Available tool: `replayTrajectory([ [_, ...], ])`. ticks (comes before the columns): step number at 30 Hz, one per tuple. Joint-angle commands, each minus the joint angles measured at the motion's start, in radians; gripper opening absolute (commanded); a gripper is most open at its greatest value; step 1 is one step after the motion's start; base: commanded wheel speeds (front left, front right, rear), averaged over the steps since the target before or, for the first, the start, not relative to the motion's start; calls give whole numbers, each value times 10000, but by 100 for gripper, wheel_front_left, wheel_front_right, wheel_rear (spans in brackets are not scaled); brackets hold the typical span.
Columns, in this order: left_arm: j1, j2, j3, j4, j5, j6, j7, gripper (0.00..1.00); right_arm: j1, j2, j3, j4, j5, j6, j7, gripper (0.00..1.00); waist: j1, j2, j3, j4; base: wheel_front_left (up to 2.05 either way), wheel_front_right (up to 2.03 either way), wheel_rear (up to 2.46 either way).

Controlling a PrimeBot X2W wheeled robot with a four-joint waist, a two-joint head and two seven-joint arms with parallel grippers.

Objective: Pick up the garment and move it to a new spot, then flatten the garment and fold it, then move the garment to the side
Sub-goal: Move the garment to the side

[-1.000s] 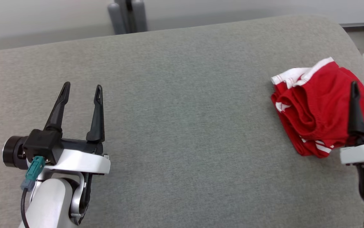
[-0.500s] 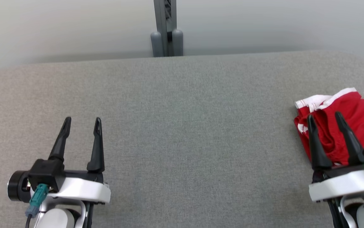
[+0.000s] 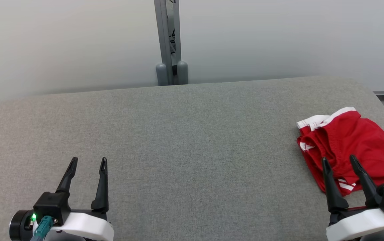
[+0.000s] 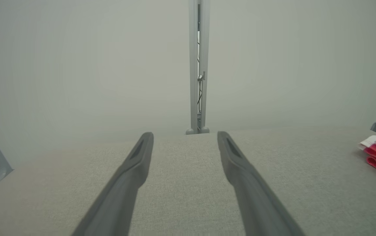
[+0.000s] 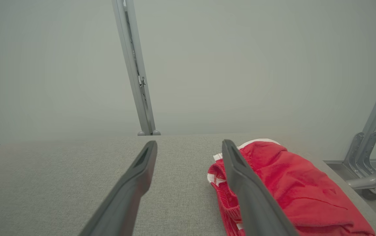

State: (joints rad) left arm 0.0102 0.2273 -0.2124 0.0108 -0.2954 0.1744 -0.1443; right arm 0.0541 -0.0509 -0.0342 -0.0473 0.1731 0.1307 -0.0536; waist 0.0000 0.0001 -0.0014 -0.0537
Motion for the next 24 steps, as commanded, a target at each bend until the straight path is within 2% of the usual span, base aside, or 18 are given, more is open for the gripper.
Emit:
replayTrajectory([
  [1,136,33,39,-7,-62,71,34,100,144,-15,-9,-102,-44,4,66,100,0,-1,-106,-37,0,0,0],
  [24,242,145,-94,42,-224,215,169,100,280,-15,151,-162,331,4,83,100,0,-1,-211,12,0,0,0],
])
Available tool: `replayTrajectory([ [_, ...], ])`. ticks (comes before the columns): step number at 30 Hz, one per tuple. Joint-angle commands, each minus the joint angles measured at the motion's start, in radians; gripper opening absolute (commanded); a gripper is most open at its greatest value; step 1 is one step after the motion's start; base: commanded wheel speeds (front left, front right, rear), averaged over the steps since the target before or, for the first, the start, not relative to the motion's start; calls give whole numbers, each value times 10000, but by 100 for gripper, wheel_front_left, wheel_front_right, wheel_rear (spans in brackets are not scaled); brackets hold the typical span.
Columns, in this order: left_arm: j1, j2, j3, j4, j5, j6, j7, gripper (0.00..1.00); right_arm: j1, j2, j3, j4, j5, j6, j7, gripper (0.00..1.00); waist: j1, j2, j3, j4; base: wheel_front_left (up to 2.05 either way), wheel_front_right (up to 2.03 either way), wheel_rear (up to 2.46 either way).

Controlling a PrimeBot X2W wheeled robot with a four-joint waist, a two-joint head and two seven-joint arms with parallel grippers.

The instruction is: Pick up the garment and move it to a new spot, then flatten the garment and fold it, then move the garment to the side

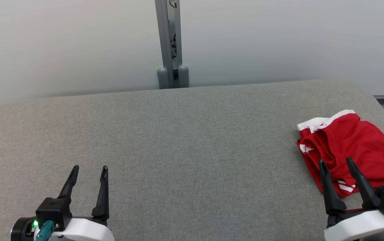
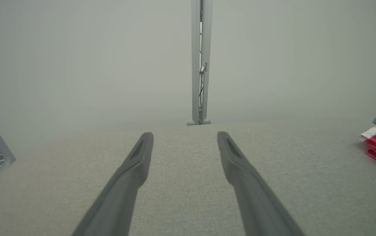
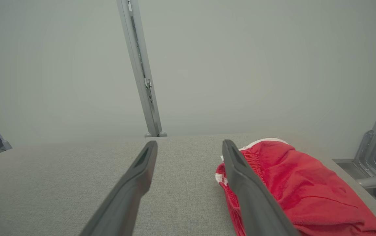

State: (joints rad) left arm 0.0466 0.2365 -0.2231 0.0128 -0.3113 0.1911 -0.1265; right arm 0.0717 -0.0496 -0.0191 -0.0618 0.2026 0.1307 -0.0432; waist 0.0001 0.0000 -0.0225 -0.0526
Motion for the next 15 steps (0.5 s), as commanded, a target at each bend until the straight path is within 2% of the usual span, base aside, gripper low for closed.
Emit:
replayTrajectory([
  [1,-128,58,5,31,-66,47,-1,100,119,-30,-7,-8,63,4,-29,100,-1,0,-1,6,0,0,0],
  [15,-196,105,-86,88,-124,103,-12,100,126,-29,-19,-40,154,4,-53,100,-1,0,26,61,0,0,0],
])
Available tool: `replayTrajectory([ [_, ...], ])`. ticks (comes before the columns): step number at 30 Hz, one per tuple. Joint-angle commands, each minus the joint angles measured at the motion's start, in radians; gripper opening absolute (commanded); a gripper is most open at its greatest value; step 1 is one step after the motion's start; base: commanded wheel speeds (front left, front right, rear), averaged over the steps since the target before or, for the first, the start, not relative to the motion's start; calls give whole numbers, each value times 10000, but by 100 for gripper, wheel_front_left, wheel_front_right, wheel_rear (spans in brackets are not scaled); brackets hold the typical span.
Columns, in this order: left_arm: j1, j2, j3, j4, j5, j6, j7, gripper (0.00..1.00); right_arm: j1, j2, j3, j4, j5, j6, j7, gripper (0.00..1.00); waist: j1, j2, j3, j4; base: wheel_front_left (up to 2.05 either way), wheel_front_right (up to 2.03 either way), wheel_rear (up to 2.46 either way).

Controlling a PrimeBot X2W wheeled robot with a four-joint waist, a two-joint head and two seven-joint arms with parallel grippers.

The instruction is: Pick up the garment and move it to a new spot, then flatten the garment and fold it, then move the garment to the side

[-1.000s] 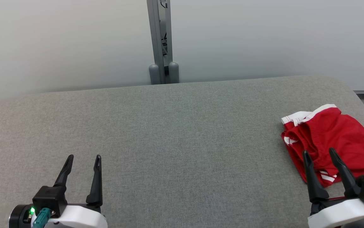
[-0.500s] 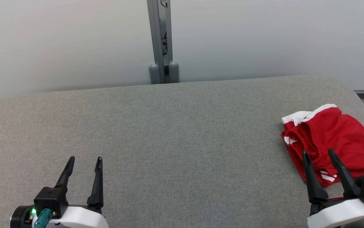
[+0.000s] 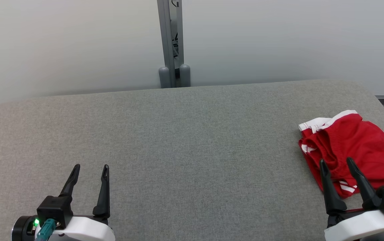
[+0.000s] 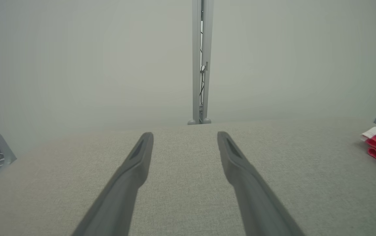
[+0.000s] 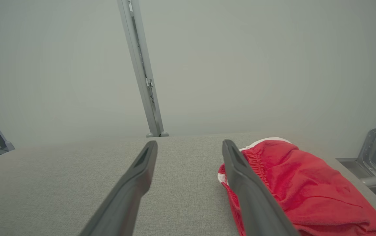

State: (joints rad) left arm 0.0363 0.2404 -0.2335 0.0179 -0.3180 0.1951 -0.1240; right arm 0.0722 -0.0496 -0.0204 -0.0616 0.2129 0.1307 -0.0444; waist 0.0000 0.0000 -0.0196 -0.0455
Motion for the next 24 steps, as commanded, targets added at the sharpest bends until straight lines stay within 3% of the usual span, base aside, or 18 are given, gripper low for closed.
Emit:
replayTrajectory([
  [1,-96,69,13,44,-65,65,-43,100,116,-29,-2,-39,58,4,-40,100,0,0,-5,-16,0,0,0],
  [7,-127,91,-7,66,-125,65,-80,100,102,-29,5,5,101,4,-66,100,0,0,-5,-54,0,0,0],
  [8,-3,15,-19,37,-80,0,-13,0,0,0,10,21,76,0,-5,0,0,0,-6,-53,0,0,0],
  [12,135,-104,-106,247,-143,-7,-1,0,16,88,-12,290,130,0,23,0,0,0,-1,-55,0,0,0],
  [24,-502,-415,-199,888,-2549,-571,-242,0,-777,-91,-882,1254,2399,0,947,0,0,0,32,-2,0,0,0],
])
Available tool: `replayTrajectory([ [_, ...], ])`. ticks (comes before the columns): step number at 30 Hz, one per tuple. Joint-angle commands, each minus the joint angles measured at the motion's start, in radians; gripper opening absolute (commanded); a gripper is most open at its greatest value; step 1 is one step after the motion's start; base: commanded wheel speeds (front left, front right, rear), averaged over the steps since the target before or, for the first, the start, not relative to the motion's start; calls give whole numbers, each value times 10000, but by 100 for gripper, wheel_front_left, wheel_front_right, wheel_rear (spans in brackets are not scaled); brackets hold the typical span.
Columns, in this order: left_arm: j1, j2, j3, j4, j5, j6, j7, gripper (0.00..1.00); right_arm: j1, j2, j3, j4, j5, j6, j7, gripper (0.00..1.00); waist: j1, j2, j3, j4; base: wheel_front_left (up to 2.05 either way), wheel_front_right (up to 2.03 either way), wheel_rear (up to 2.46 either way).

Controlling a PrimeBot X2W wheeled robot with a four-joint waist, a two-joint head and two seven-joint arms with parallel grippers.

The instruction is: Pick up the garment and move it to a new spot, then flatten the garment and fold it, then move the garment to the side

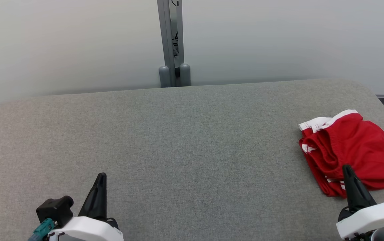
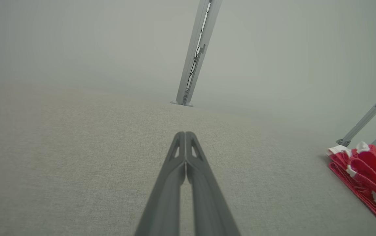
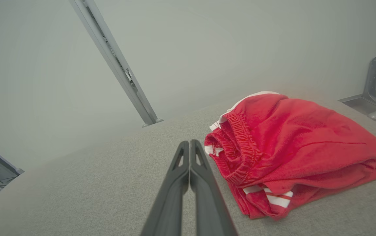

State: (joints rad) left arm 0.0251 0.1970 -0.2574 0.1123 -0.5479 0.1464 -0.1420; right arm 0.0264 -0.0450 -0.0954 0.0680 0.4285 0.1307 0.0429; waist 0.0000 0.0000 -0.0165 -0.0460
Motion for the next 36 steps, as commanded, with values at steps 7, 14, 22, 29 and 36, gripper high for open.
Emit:
replayTrajectory([
  [7,-759,-123,-19,357,-1420,-369,-182,0,-691,-228,-531,416,1329,0,498,0,0,0,17,32,0,0,0],
  [14,-1053,-266,-32,606,-2475,-626,-291,0,-1040,-319,-890,846,2345,0,888,0,0,0,36,61,0,0,0],
  [22,-1336,-401,-60,882,-3580,-886,-402,0,-1393,-417,-1256,1289,3417,1,1294,0,0,0,57,94,0,0,0],
  [29,-1575,-526,-85,1114,-4475,-1101,-493,0,-1684,-502,-1551,1651,4288,3,1623,0,0,0,75,122,0,0,0],
  [36,-1776,-623,-105,1306,-5188,-1271,-564,0,-1909,-558,-1790,1945,4987,4,1880,0,0,0,90,147,0,0,0],
])
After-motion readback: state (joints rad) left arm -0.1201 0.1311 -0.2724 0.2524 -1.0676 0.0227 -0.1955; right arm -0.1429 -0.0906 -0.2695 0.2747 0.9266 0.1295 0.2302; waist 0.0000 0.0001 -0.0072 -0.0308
